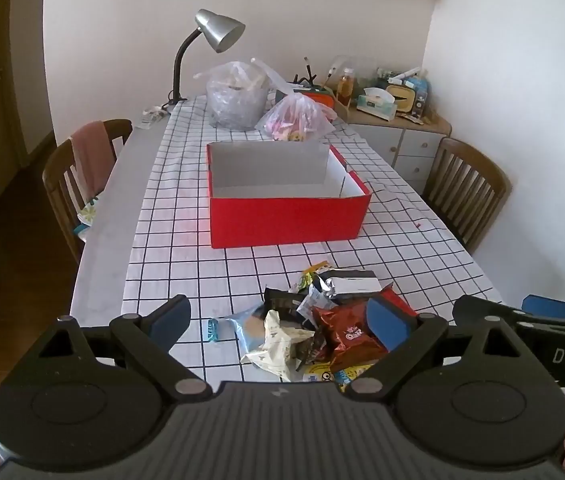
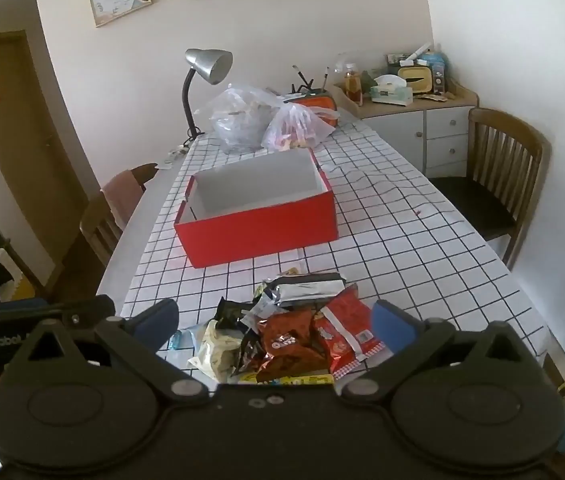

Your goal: Organize snacks

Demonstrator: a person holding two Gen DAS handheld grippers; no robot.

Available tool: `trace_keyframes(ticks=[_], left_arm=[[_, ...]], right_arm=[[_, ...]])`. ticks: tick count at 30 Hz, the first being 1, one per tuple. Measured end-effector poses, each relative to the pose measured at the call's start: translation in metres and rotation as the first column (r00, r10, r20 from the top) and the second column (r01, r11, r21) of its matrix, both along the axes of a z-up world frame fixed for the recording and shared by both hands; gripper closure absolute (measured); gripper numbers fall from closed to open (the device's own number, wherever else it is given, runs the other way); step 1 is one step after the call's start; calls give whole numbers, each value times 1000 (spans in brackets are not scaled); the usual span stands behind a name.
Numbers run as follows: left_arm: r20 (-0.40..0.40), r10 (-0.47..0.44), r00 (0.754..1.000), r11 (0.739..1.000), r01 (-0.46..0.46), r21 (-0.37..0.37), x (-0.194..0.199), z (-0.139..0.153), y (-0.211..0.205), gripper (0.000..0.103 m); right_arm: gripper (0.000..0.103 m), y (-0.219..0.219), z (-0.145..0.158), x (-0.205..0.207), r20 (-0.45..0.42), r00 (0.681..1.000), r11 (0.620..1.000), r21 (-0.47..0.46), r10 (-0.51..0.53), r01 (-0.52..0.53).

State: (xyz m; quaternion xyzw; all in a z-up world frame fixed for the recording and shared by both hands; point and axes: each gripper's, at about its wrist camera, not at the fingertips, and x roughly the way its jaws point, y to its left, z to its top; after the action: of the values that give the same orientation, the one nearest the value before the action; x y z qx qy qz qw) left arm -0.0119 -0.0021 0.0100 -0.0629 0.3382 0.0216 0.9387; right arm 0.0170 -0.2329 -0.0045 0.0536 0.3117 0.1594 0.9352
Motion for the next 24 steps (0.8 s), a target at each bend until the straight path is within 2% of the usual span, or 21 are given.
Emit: trace_keyframes(ticks=[24], left_arm=[[15,-39,999,999,39,-1,-2,1,-6,7]], right_arm=[[2,1,5,-8,24,1000,1000,-7,-14,14]])
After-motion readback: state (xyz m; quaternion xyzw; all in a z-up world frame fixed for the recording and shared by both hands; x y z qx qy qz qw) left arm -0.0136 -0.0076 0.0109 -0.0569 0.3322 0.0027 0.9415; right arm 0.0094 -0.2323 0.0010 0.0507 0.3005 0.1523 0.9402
